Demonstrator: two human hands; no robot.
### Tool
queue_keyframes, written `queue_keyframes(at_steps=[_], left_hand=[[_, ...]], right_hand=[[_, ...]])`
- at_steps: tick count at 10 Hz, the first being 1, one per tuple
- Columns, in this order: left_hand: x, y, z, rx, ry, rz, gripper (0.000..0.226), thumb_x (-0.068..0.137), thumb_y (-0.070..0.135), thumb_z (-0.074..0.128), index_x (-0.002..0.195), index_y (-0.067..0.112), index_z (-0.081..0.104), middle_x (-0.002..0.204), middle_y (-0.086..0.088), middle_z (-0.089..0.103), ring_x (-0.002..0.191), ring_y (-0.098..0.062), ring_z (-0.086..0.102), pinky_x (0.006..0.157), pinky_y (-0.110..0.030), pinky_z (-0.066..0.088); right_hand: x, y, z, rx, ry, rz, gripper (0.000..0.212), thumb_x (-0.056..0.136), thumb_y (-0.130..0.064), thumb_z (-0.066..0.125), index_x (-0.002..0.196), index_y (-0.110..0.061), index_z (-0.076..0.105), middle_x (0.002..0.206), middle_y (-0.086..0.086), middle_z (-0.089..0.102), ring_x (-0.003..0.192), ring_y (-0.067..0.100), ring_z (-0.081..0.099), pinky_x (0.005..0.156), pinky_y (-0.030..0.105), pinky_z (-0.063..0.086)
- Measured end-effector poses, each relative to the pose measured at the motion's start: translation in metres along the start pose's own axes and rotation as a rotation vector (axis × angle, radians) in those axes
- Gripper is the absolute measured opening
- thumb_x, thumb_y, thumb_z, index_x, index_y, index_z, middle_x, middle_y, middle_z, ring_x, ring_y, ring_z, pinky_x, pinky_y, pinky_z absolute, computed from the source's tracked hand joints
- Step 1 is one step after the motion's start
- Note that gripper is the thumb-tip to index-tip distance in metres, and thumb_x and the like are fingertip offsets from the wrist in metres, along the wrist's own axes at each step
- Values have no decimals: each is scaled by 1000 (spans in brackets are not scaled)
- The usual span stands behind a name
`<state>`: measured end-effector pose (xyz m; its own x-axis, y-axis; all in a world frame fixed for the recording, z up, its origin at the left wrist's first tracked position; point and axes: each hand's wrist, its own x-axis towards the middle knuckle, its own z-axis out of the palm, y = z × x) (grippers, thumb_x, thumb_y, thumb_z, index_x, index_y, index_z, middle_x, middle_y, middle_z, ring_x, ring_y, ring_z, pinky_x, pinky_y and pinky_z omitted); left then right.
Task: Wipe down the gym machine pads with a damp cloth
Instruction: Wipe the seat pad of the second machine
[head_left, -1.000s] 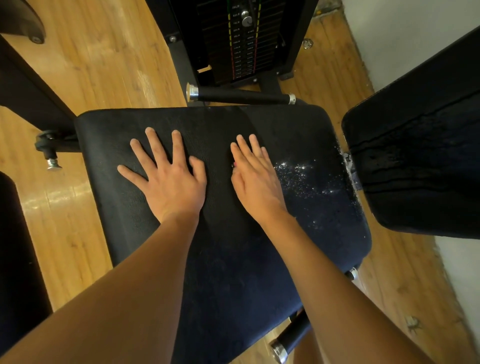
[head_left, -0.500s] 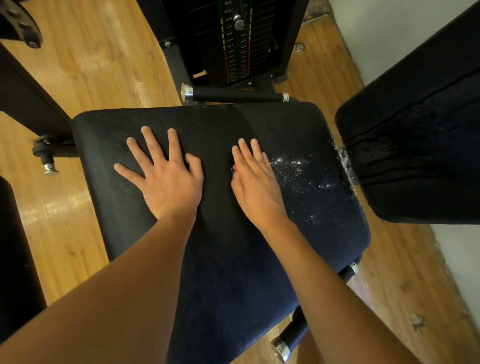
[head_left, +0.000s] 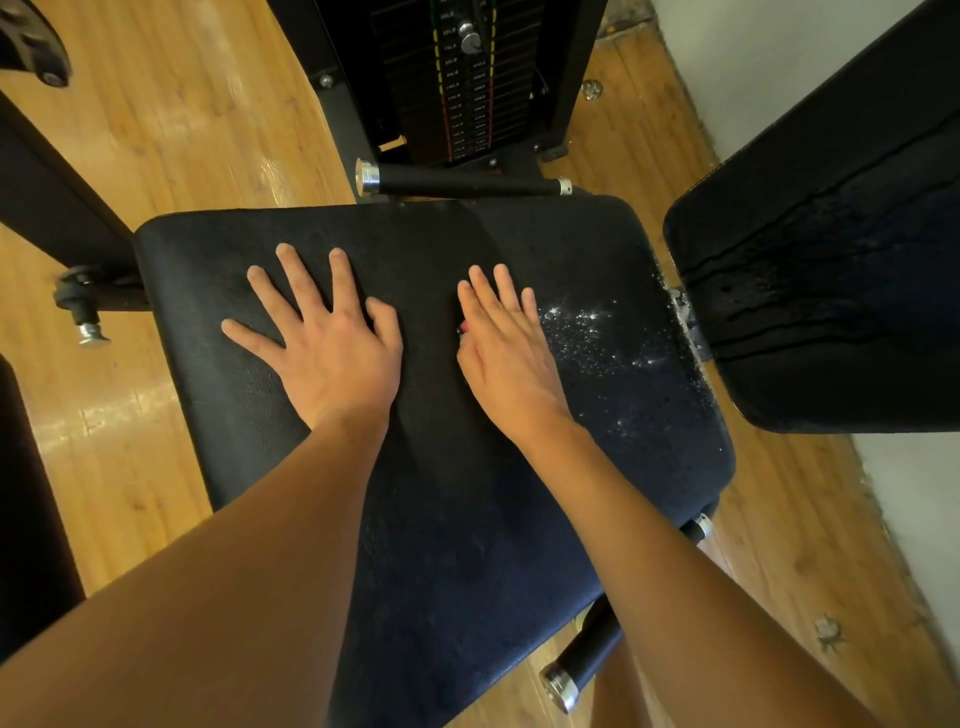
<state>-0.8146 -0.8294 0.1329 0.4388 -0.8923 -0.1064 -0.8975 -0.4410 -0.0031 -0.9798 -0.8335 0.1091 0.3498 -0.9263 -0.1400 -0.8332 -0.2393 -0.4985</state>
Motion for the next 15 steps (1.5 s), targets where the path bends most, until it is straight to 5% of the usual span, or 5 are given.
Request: queue_keyframes(at_steps=[5, 9, 11, 15], left_hand=[[0, 1, -1, 12, -7, -5, 62, 102, 45, 23, 161, 29, 25, 171, -12, 7, 156, -42, 0, 116, -76, 1], [0, 0, 1, 14, -3, -4, 62, 102, 45, 24, 161, 28, 25, 171, -13, 8, 156, -42, 1, 116, -76, 0], [1, -1, 1, 18, 4, -3, 62, 102, 45, 23, 161, 28, 24, 171, -13, 8, 156, -42, 0, 116, -76, 0], [0, 0, 1, 10, 7, 0, 62, 101, 44, 24, 161, 28, 26, 171, -13, 9, 156, -42, 1, 116, -76, 0]], right_hand=[[-78, 3, 10, 66, 61, 37, 53, 104, -20, 34, 153, -3, 40, 164, 10, 32, 157, 26, 10, 128, 48, 10], [-31, 8, 8, 8, 30, 6, 62, 101, -29, 19, 158, -7, 31, 168, 8, 22, 157, 20, -2, 128, 38, -5], [-76, 13, 12, 66, 61, 35, 55, 103, -23, 30, 154, -3, 39, 165, 10, 31, 158, 25, 8, 129, 44, 7], [-61, 9, 8, 50, 91, 91, 56, 105, -17, 39, 158, -3, 27, 169, 12, 19, 155, 22, -4, 128, 41, -3]])
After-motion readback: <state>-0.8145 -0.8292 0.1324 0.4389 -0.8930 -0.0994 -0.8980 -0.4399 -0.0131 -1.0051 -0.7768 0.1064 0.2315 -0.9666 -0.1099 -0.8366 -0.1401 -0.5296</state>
